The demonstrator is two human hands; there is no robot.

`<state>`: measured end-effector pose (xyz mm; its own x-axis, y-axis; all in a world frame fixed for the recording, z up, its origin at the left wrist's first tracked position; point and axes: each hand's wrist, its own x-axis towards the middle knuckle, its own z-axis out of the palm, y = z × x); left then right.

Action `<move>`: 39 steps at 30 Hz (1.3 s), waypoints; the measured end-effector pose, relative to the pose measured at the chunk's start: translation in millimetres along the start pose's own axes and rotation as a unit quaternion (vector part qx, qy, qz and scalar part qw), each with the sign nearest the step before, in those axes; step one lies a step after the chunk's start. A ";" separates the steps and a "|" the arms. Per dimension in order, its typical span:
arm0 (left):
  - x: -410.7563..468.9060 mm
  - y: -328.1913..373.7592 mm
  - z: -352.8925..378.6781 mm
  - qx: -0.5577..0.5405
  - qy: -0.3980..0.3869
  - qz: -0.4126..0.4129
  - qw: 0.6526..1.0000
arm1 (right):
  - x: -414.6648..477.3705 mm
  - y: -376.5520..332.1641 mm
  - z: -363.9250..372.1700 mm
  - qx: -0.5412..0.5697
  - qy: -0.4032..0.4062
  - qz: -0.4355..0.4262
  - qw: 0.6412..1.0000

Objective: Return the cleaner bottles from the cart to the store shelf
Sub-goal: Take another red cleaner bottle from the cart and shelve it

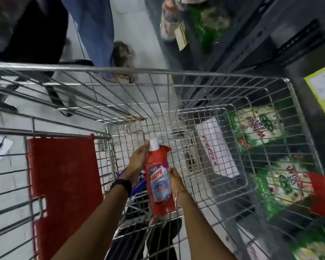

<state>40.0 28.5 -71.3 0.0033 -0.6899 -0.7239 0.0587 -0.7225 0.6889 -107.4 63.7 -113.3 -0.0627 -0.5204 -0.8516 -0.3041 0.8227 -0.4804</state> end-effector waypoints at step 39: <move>-338.2 393.9 153.3 0.021 -0.192 0.442 0.876 | -399.1 -190.6 -205.5 0.139 0.231 -0.561 0.782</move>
<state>-90.9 -29.6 450.7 -0.3085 -0.9386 0.1548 0.1656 0.1073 0.9803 -219.8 67.6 361.3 -0.2616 -0.9249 0.2760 -0.1993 -0.2280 -0.9530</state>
